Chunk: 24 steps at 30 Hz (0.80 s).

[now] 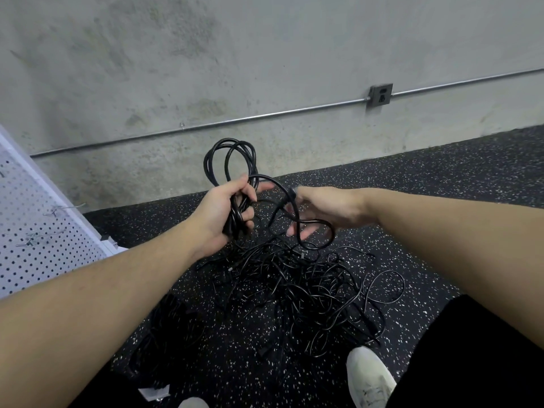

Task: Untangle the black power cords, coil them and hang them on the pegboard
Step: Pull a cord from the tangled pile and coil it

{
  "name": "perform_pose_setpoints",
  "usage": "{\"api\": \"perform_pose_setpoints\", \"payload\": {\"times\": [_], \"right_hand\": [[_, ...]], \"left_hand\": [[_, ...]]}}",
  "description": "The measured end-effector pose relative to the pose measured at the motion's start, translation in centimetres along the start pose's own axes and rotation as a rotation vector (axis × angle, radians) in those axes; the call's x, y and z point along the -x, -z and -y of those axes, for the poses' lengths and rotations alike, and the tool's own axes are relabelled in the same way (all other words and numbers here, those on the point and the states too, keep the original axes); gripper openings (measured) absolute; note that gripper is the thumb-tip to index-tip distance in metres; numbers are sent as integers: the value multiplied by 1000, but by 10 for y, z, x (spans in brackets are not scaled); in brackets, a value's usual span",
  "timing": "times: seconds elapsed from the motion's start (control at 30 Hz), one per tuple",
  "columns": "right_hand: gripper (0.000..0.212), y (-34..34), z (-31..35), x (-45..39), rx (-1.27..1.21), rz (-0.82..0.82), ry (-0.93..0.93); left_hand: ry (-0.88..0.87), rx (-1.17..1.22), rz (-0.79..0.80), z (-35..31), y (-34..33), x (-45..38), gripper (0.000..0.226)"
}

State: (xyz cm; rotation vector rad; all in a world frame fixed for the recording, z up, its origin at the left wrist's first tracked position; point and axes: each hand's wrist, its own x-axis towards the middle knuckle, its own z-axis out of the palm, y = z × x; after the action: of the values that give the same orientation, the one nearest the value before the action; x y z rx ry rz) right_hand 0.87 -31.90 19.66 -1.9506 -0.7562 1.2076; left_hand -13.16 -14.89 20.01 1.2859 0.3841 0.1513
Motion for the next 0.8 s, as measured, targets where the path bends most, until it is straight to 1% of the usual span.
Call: {"api": "perform_pose_setpoints", "payload": {"times": [0.03,0.13,0.17,0.2,0.27,0.3,0.37,0.43,0.5,0.57,0.63,0.67,0.73,0.8], "right_hand": [[44,2,-1,2,26,17,23],[23,9,-6,5,78,23,113],[19,12,-7,4,102,12,134],[20,14,-8,2,157,-22,155],[23,18,-7,2,275,-145,205],[23,20,-6,1,270,-193,238],[22,22,-4,1,132,-230,269],[25,24,-2,1,22,-218,281],[28,23,3,2,-4,-214,312],[37,22,9,4,87,-267,329],[51,19,13,5,211,-308,317],[56,18,13,6,245,-286,311],[58,16,12,5,342,-200,290],[56,16,12,3,561,-127,247]], "left_hand": [[-8,14,-23,0,2,-1,43],[-42,16,-117,1,10,-5,43],[-47,12,-144,1,13,-6,43],[-50,6,-163,2,16,-6,44],[-47,-18,-200,1,20,-7,45],[-41,-41,-224,1,22,-7,47],[-24,-122,-276,3,26,-10,54],[-2,-244,-300,7,31,-12,63],[-13,-403,-315,9,31,-12,64],[-18,-525,-358,11,30,-11,59],[-22,-555,-389,12,27,-11,56],[-22,-554,-390,12,27,-11,55],[-24,-545,-406,12,26,-12,54],[-41,-535,-449,11,24,-12,51]]}}
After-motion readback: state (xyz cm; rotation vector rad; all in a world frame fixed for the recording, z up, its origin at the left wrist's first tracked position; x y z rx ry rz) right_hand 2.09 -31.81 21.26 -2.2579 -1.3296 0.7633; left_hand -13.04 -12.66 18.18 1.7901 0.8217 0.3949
